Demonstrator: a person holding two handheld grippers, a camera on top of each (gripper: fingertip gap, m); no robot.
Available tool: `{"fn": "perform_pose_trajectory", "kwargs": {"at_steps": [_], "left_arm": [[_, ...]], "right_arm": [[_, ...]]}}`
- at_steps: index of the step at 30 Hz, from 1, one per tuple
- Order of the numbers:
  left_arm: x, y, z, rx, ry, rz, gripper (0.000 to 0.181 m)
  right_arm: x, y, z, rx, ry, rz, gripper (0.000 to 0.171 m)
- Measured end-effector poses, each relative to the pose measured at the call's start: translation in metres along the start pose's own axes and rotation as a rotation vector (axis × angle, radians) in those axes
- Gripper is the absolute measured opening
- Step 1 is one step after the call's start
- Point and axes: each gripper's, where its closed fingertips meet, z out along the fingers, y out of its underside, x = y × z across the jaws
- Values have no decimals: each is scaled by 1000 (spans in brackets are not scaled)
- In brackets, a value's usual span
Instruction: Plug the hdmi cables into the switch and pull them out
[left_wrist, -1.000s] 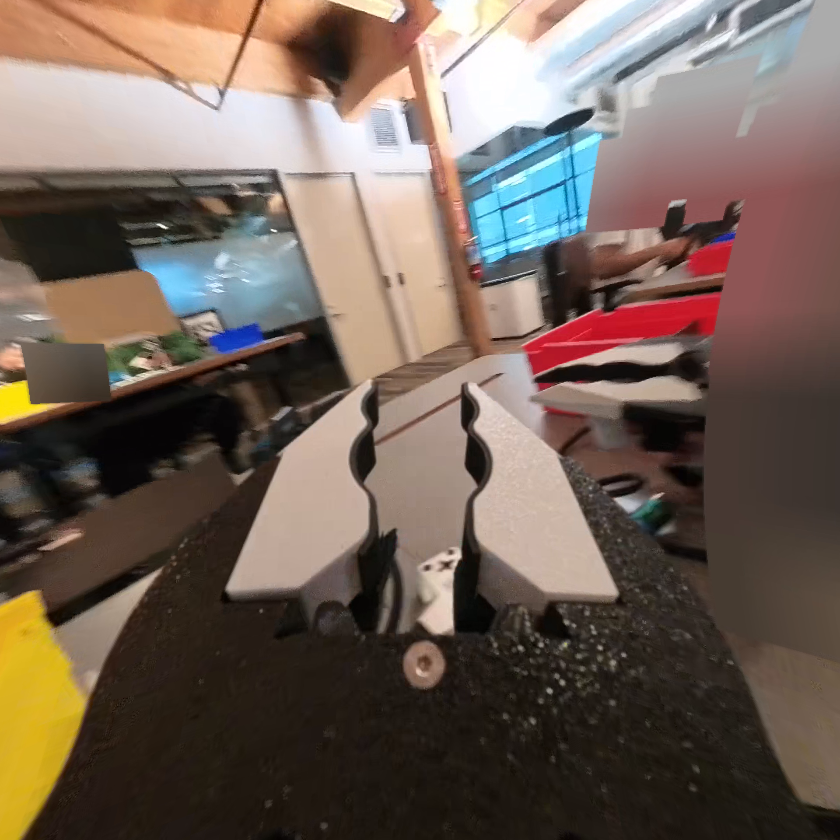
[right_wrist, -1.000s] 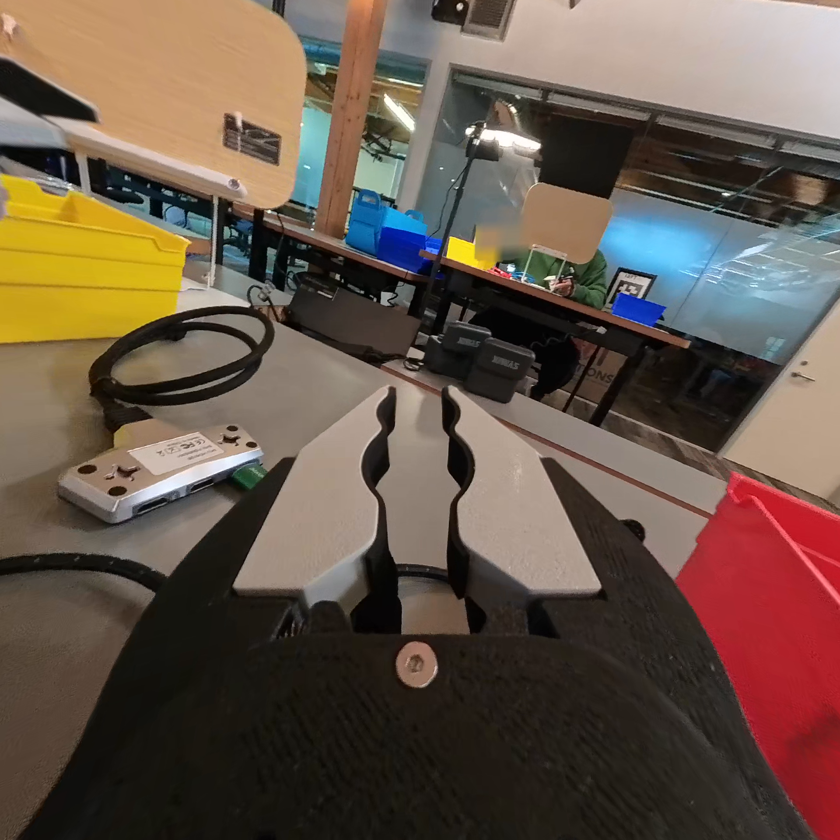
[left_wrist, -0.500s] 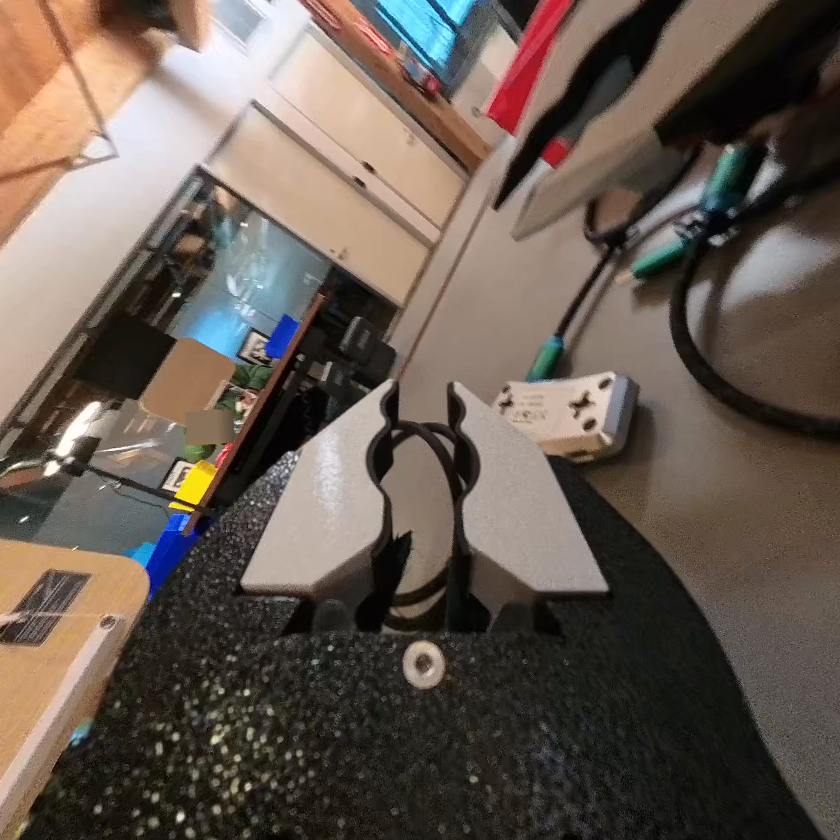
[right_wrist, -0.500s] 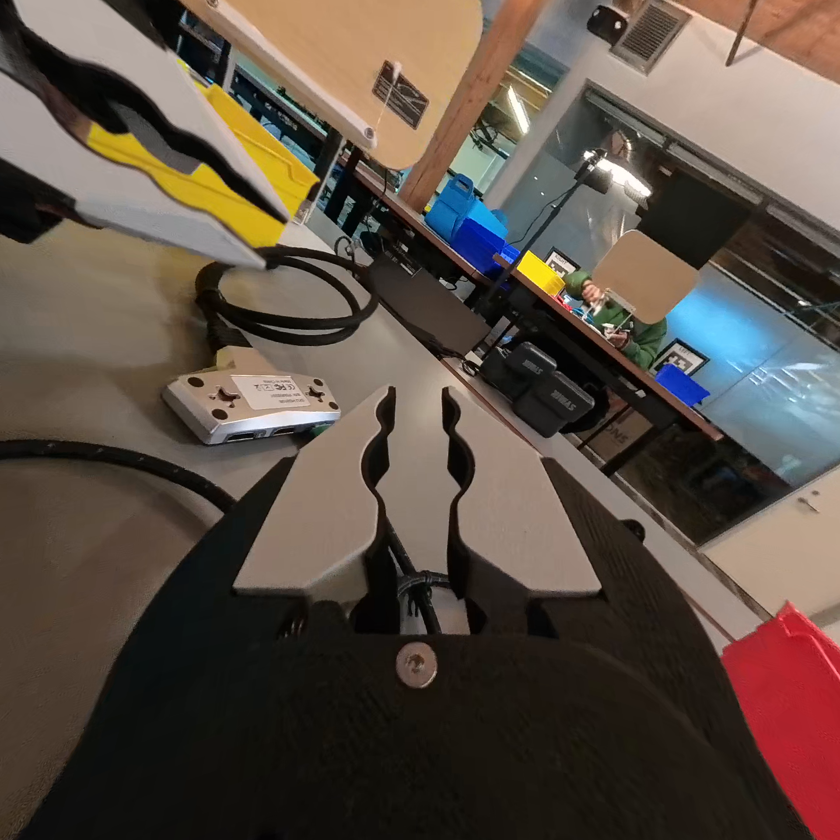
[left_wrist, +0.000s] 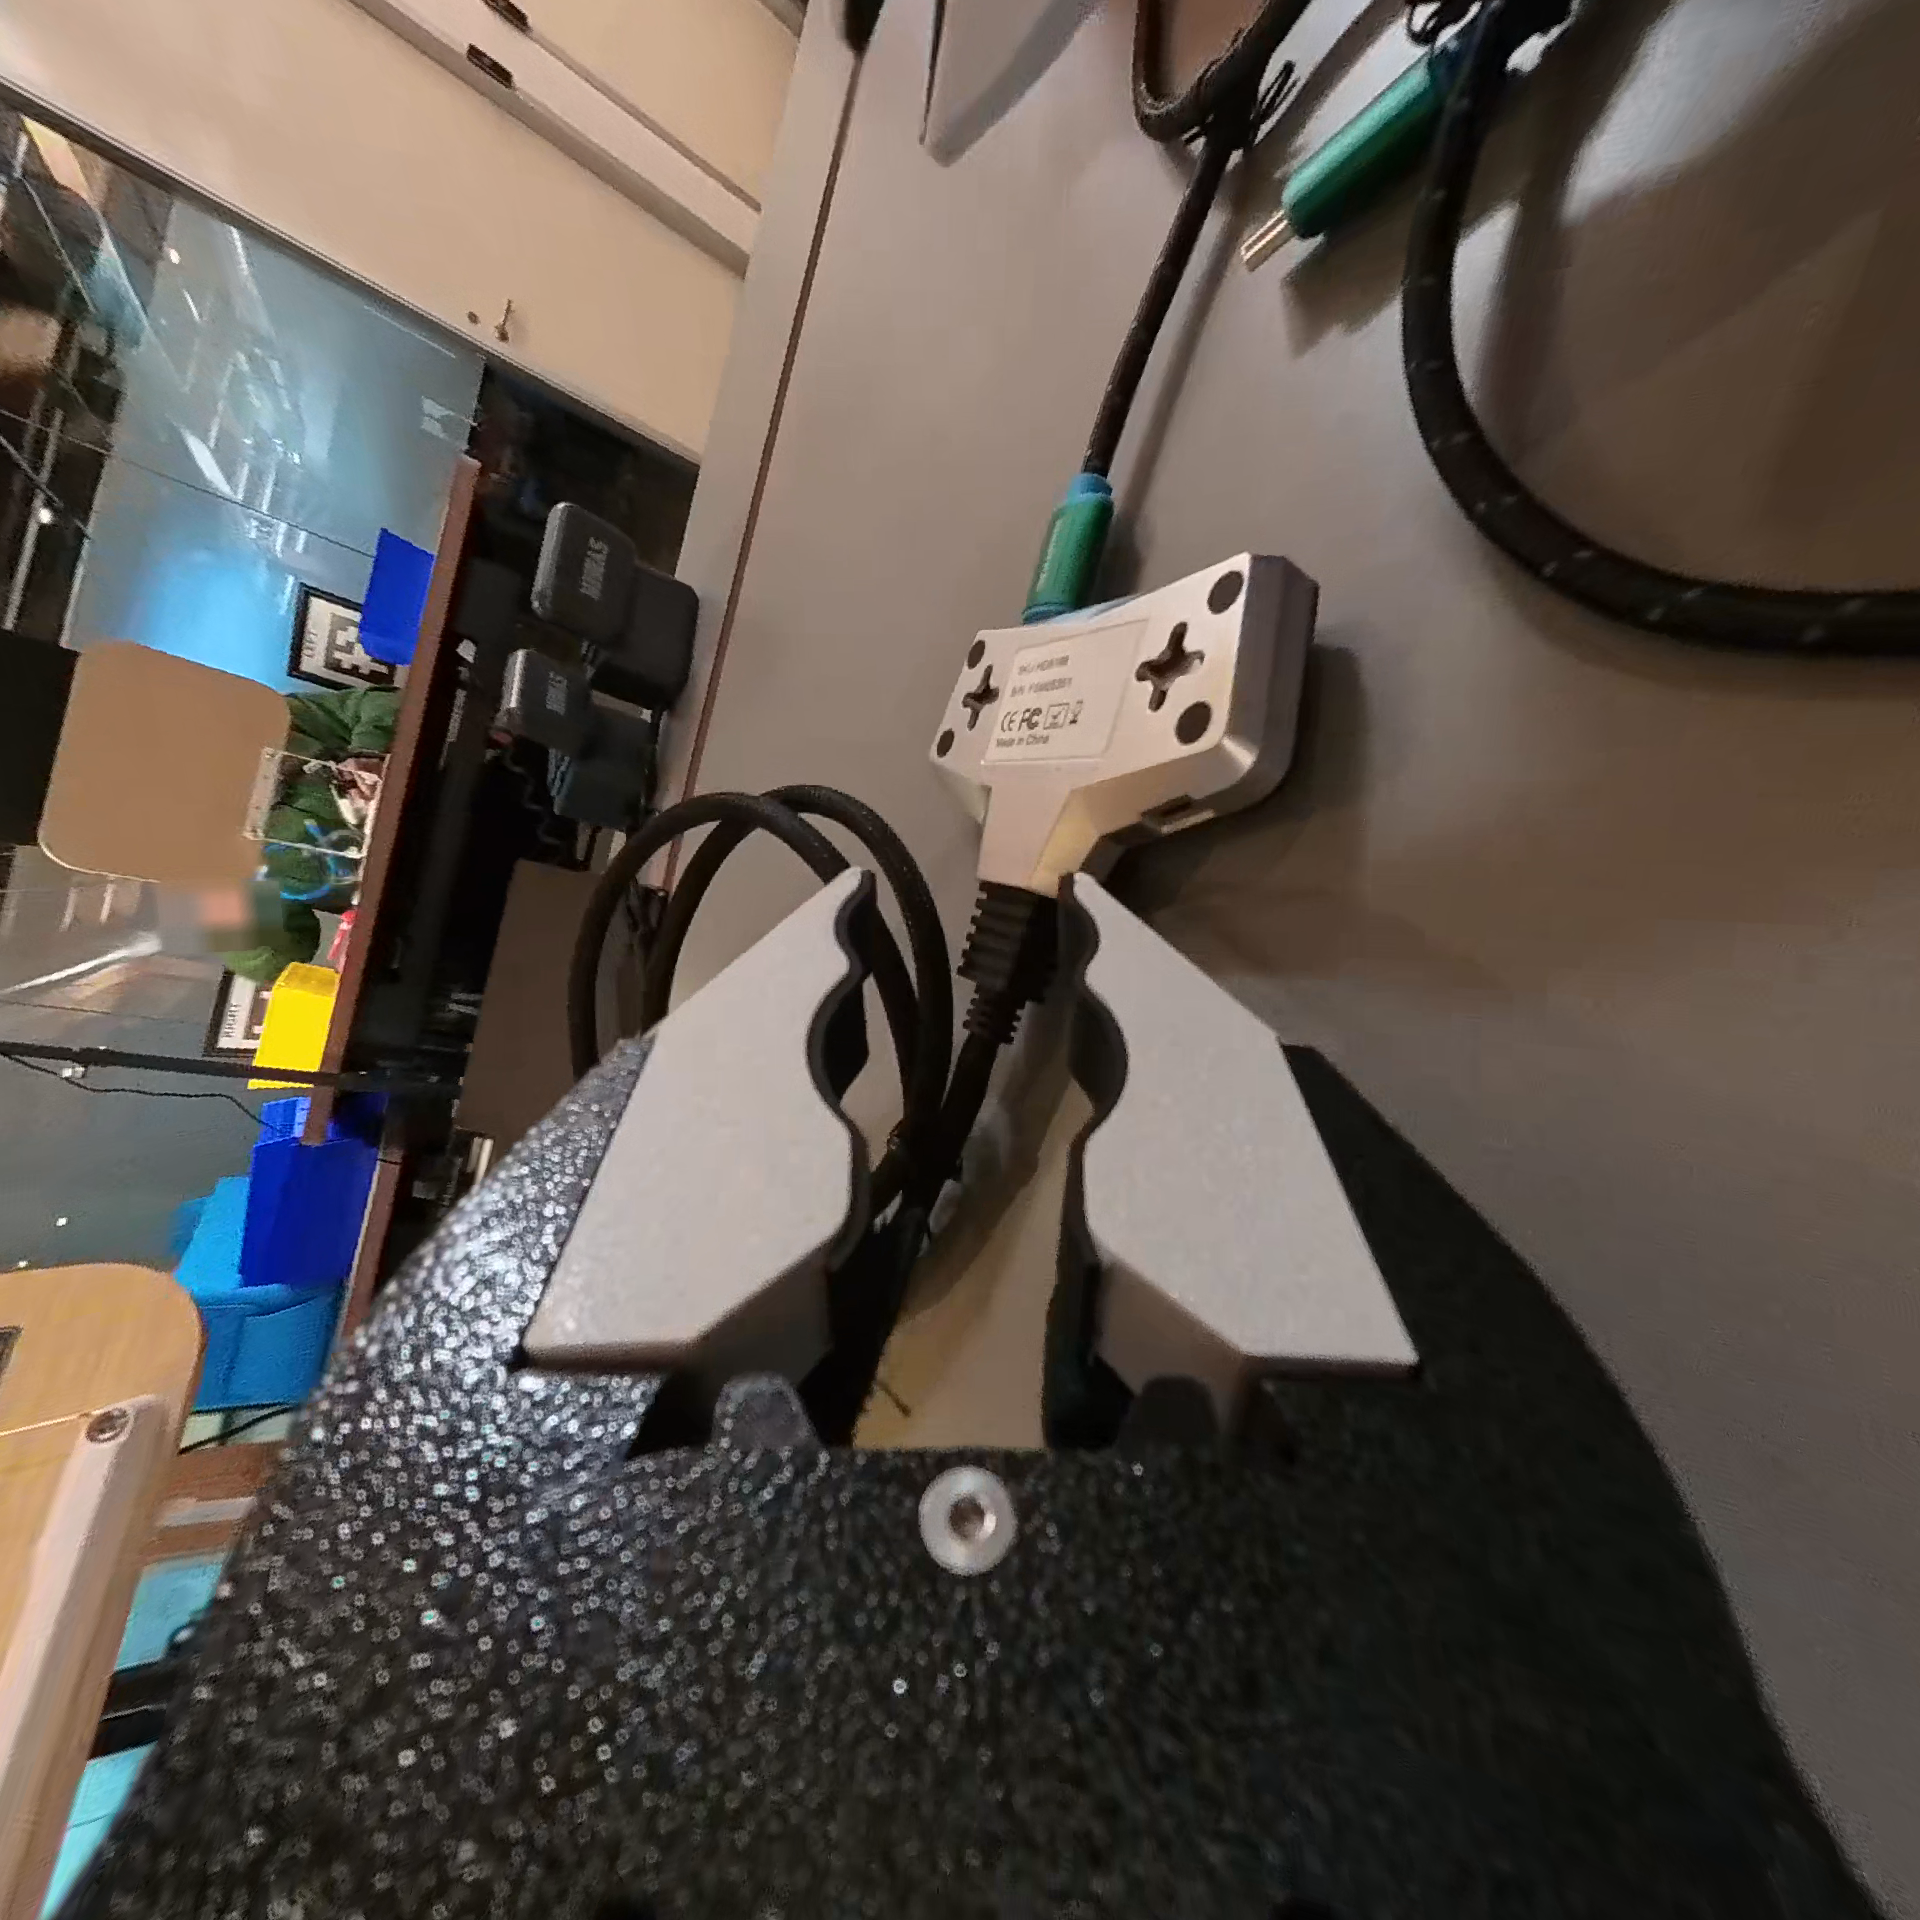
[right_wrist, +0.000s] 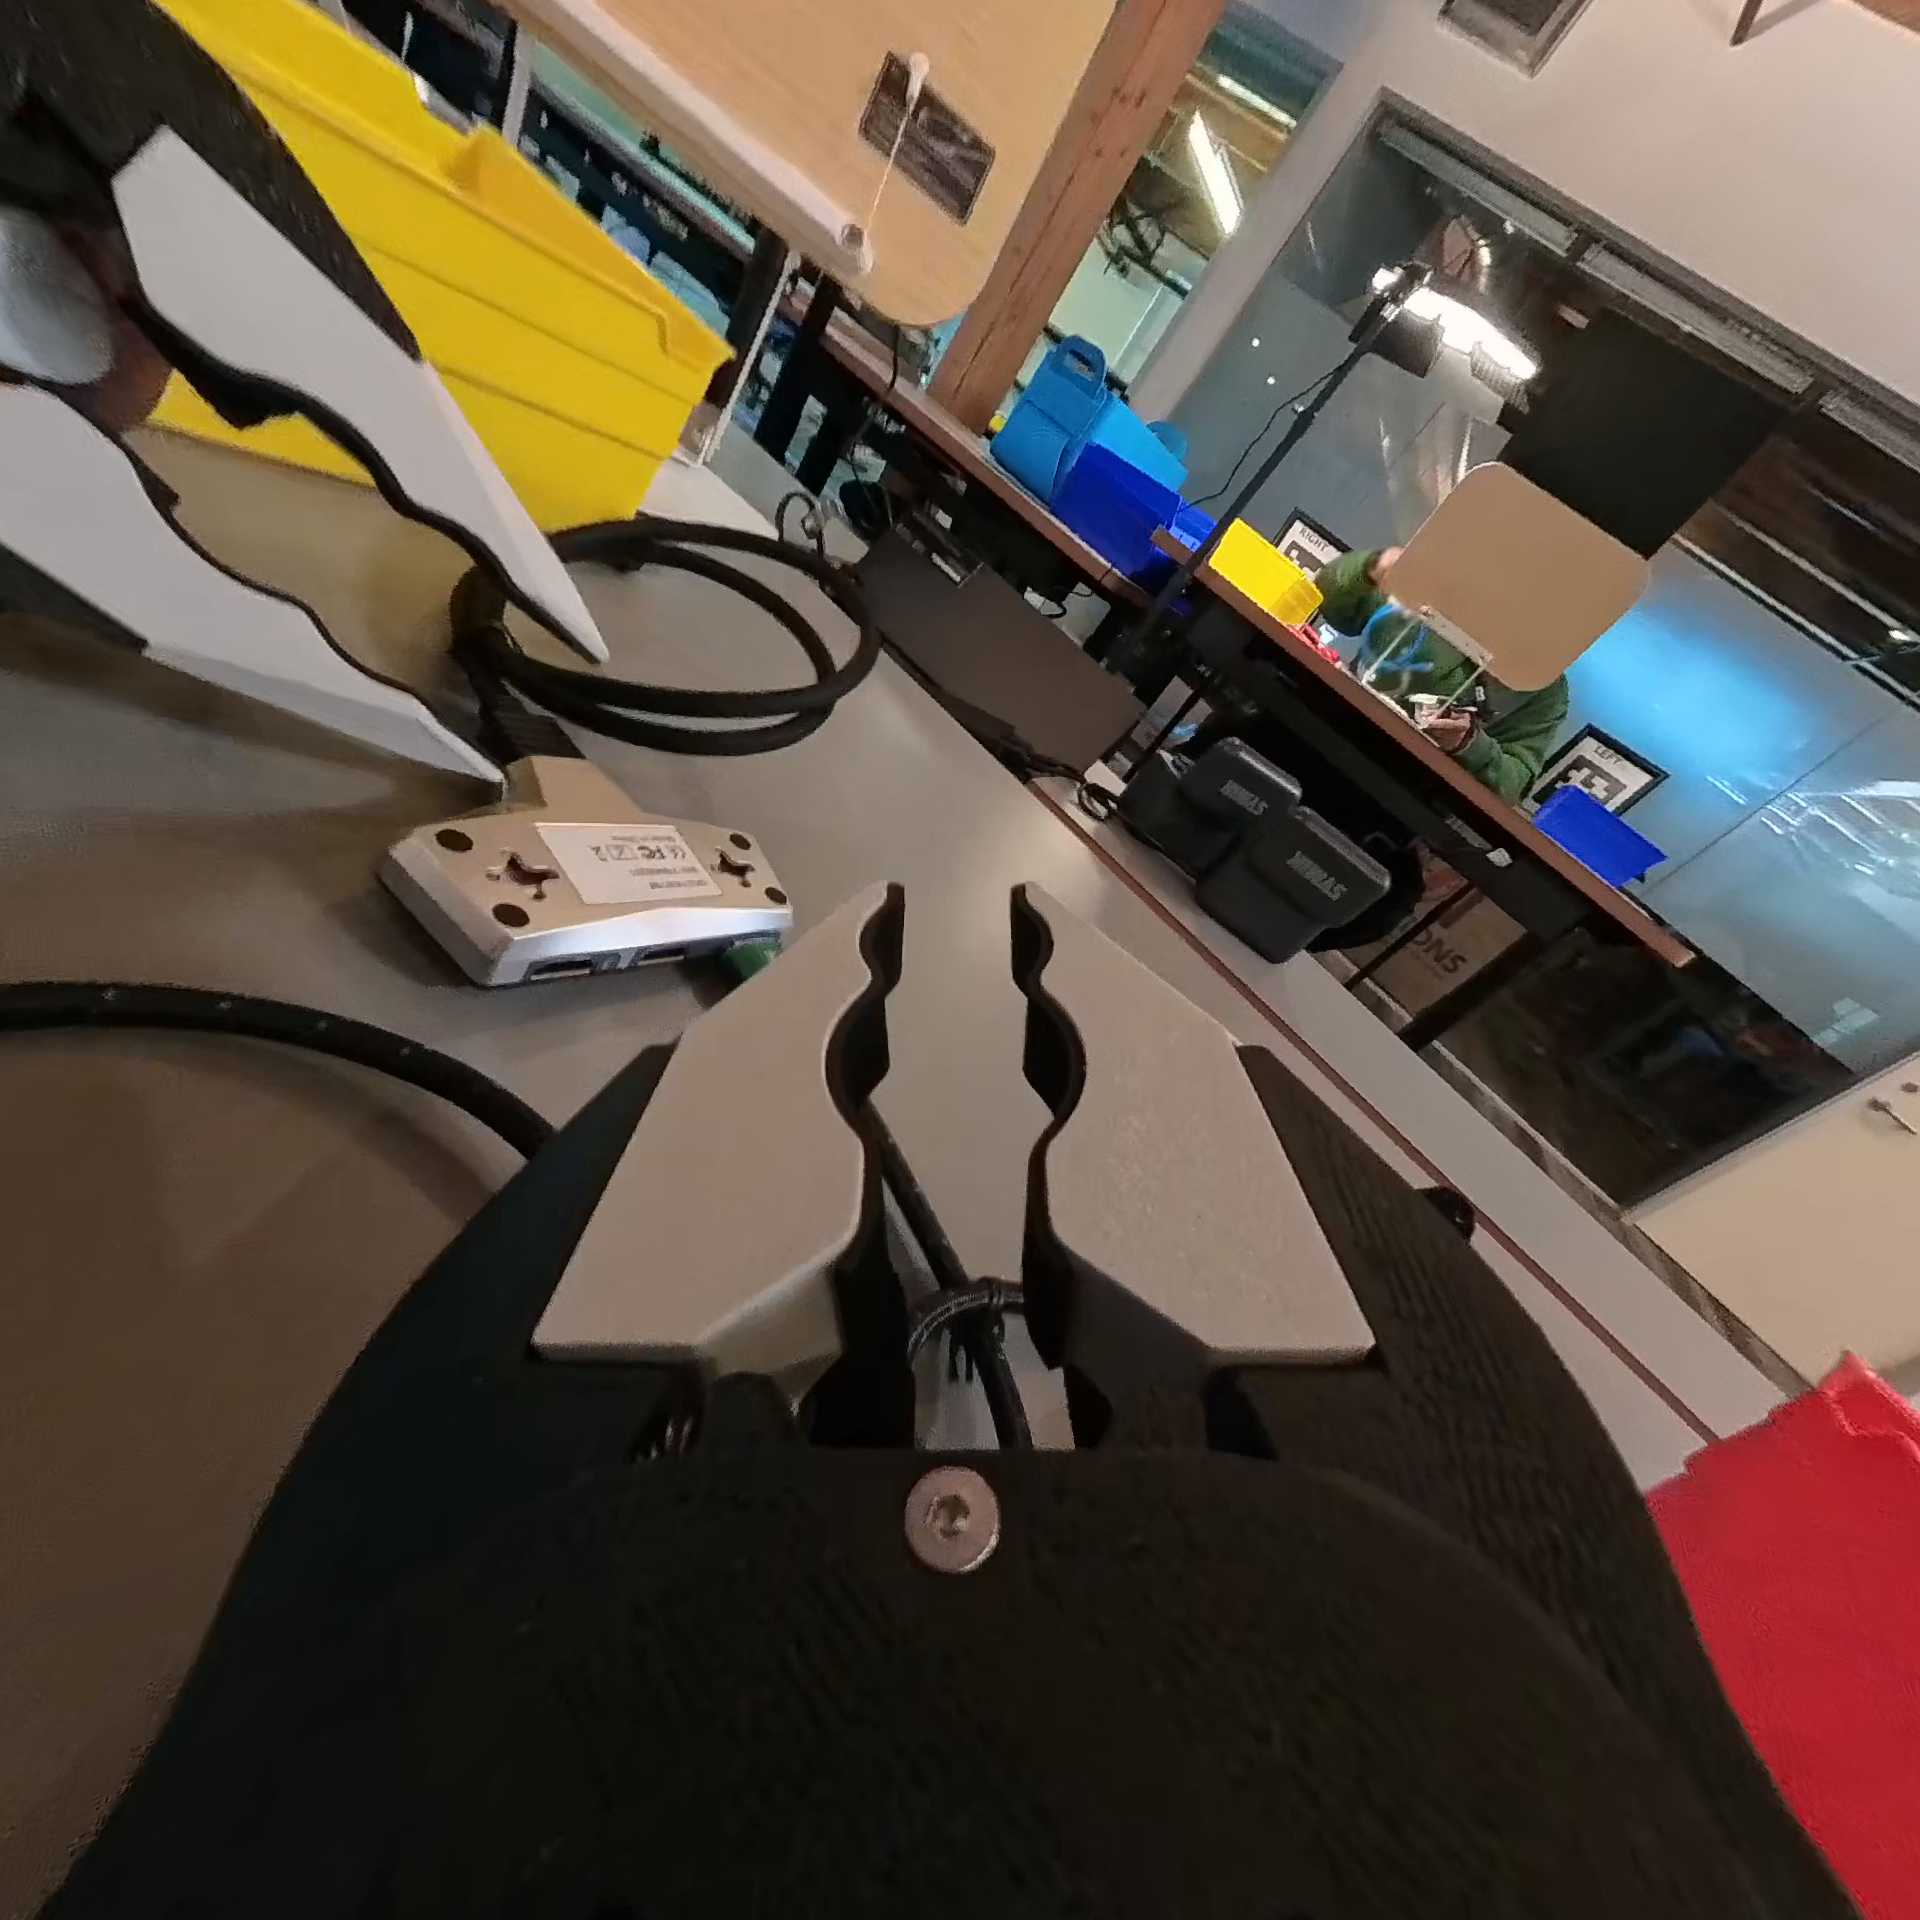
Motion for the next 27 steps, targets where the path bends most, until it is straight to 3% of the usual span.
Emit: {"fn": "perform_pose_trajectory", "kwargs": {"at_steps": [4,9,12,18,23,27], "left_arm": [[0,0,2,-9,-23,15,29],[0,1,4,-4,-17,-3,28],[-1,2,4,0,-15,-19,28],[-3,4,4,-4,-23,-13,25],[-4,6,3,-6,-25,-10,25],[0,-1,1,45,14,-3,26]], "right_arm": [[-8,17,7,-115,-63,-35,24],[-34,42,18,-316,-398,164,36],[-31,41,24,-338,-479,223,36],[-42,54,37,-455,-631,53,33],[-56,60,44,-524,-833,159,29],[-56,61,47,-521,-882,250,20]]}}
